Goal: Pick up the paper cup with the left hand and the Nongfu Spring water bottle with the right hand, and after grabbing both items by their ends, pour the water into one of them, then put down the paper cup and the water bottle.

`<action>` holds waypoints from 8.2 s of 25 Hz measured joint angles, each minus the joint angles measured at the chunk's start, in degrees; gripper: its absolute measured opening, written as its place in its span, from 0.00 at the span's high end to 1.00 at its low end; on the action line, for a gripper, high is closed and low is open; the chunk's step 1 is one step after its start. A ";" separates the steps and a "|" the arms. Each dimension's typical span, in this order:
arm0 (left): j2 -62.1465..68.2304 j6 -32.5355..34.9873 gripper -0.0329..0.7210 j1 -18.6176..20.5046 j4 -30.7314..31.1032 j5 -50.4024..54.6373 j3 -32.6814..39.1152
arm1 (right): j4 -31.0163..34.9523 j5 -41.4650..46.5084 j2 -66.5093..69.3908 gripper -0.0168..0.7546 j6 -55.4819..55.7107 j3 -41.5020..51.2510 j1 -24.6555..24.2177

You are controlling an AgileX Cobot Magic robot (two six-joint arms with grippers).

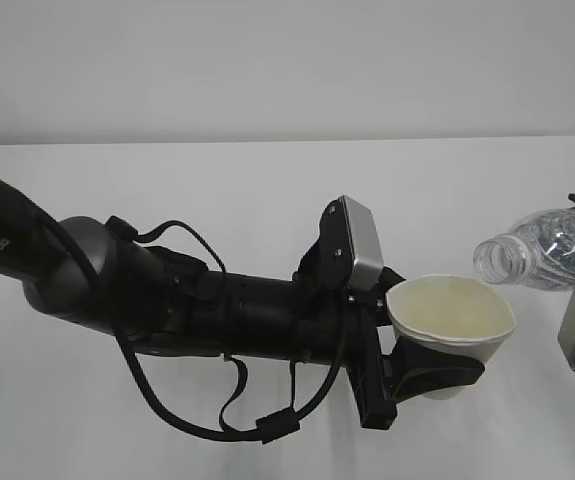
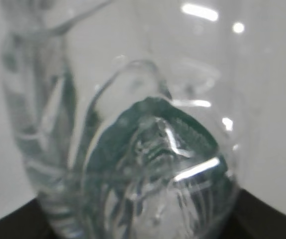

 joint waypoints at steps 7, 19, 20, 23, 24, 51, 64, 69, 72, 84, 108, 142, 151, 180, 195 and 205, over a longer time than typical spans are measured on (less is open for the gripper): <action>0.09 -1.43 0.38 0.00 0.13 0.00 0.00 | 0.00 -0.48 0.00 0.41 -0.99 0.00 0.00; 0.09 -2.46 0.38 0.00 0.39 0.00 0.00 | 0.31 -2.33 0.00 0.41 -2.55 0.00 0.00; 0.09 -2.46 0.38 0.00 0.39 0.00 0.00 | 0.56 -2.33 0.00 0.41 -2.64 0.00 0.00; 0.09 -2.50 0.38 0.00 0.48 0.00 0.00 | 0.90 -2.33 0.00 0.41 -3.83 0.00 0.00; 0.09 -2.50 0.38 0.00 0.48 0.00 0.00 | 0.88 -2.33 0.00 0.41 -4.13 0.00 0.00; 0.09 -2.59 0.39 0.00 1.64 0.08 0.00 | 2.90 -4.13 0.00 0.41 -9.47 -0.10 0.00; 0.09 -2.59 0.39 0.00 1.64 0.08 0.00 | 2.90 -4.13 0.00 0.41 -11.28 -0.80 0.00; 0.09 -2.59 0.39 0.00 1.64 0.08 0.00 | 2.90 -4.13 0.00 0.41 -11.41 -0.80 0.00; 0.09 -2.59 0.39 0.00 1.64 0.08 0.00 | 2.90 -4.13 0.00 0.41 -11.54 -0.80 0.00; 0.09 -2.59 0.39 0.00 1.64 0.08 0.00 | 2.90 -4.13 0.00 0.41 -12.45 -0.80 0.00; 0.09 -2.59 0.39 0.00 1.74 0.08 0.00 | 2.90 -4.13 0.00 0.41 -12.67 -0.80 0.00; 0.09 -2.72 0.39 0.00 1.74 0.33 0.00 | 2.90 -5.39 0.00 0.41 -12.91 -0.80 0.00; 0.09 -2.72 0.39 0.00 1.74 0.33 0.00 | 2.90 -5.39 0.00 0.41 -12.99 -0.80 0.00; 0.09 -2.72 0.39 0.00 1.41 0.33 0.00 | 2.90 -5.39 0.00 0.41 -13.80 -0.80 0.00; 0.09 -2.72 0.39 0.00 1.41 0.33 0.00 | 2.90 -5.39 0.00 0.41 -13.91 -0.80 0.00; 0.09 -2.72 0.39 0.00 1.41 0.33 0.00 | 2.90 -5.39 0.00 0.41 -14.10 -0.80 0.00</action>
